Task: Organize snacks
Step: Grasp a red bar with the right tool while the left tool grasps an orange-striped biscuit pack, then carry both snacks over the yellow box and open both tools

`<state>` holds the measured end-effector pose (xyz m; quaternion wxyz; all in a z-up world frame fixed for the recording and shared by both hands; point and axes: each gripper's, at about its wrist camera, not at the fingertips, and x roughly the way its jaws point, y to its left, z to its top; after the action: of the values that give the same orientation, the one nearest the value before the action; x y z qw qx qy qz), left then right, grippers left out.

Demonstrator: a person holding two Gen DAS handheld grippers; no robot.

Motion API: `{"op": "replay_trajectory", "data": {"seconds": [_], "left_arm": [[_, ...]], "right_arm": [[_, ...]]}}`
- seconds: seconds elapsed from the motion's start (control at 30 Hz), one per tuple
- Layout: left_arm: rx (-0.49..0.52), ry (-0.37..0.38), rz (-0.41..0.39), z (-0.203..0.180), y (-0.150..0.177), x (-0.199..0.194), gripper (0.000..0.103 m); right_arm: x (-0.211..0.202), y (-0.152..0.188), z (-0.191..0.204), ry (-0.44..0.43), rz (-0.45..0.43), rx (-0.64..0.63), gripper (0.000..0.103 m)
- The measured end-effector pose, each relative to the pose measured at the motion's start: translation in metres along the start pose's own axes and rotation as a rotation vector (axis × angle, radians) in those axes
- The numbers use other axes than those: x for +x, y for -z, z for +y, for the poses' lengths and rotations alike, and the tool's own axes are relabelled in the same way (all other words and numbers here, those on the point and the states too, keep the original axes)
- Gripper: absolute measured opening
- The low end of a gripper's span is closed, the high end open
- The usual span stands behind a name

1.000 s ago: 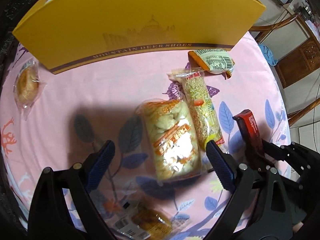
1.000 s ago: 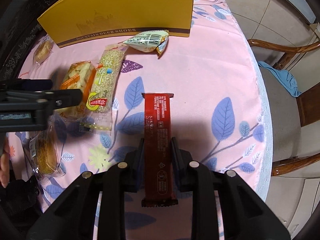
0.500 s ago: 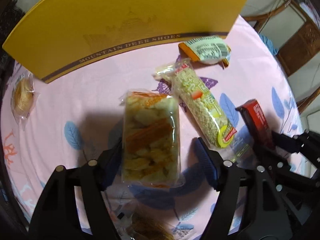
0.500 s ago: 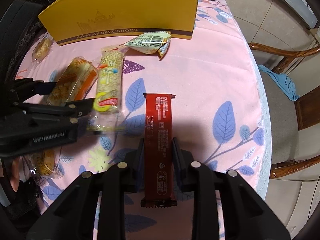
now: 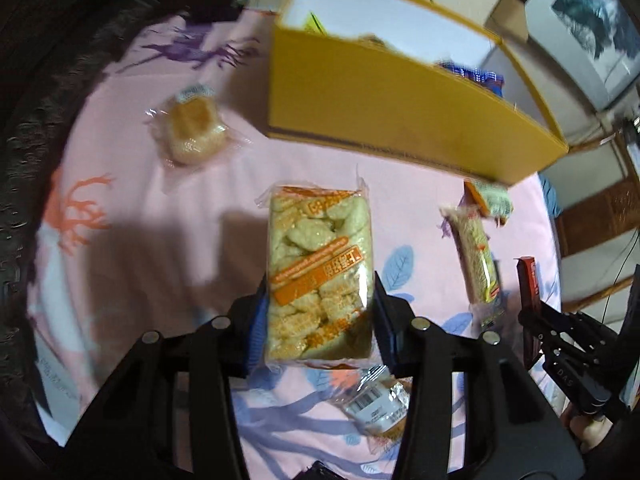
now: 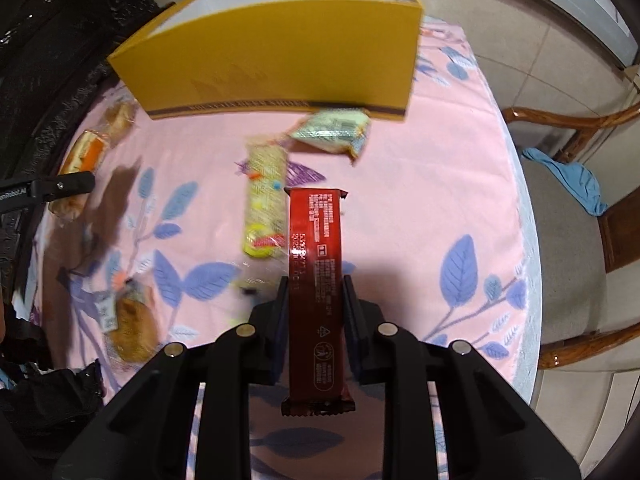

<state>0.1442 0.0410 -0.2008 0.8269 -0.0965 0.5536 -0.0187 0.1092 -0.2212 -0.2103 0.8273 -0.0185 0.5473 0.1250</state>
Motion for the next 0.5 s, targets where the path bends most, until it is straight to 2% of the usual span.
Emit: {"op": "replay_trajectory", "data": {"seconds": [0.1, 0.27, 0.5], "left_arm": [[0.004, 0.016, -0.035, -0.003, -0.008, -0.027, 0.046], [0.090, 0.021, -0.120, -0.045, -0.031, -0.044, 0.046], [0.116, 0.072, -0.199, -0.071, -0.105, -0.057, 0.046]], "right_arm": [[-0.012, -0.014, 0.010, -0.015, -0.041, -0.020, 0.025], [-0.034, -0.048, 0.027, -0.038, -0.131, -0.072, 0.025], [-0.064, -0.122, 0.032, -0.046, -0.263, -0.079, 0.025]]}}
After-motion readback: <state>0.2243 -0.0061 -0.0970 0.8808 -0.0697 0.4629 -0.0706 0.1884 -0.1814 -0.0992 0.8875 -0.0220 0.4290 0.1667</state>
